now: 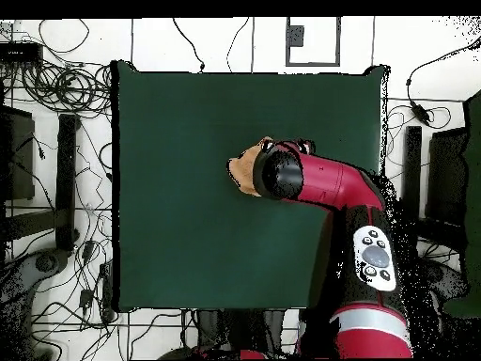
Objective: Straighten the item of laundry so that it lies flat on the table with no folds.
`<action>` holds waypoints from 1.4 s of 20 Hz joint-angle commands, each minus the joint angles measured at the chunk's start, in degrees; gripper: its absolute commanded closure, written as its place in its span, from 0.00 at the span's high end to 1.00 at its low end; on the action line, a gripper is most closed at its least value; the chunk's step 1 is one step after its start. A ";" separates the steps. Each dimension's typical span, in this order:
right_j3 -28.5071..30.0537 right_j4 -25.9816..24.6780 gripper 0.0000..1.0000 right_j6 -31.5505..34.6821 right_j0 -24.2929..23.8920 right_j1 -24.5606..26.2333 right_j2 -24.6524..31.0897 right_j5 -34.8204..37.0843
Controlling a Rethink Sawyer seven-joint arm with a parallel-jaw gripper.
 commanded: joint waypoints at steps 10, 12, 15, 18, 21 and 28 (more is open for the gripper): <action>-4.37 1.84 1.00 12.90 6.25 8.76 -2.40 0.10; -4.96 2.13 1.00 13.72 7.52 9.19 -4.15 0.62; -6.54 2.68 1.00 15.08 9.99 10.29 -7.88 3.47; -7.36 3.44 1.00 16.41 12.20 10.90 -11.57 5.69; -5.85 4.25 1.00 17.09 13.25 9.65 -14.00 5.76; -2.49 6.13 1.00 16.89 14.34 6.84 -16.68 5.90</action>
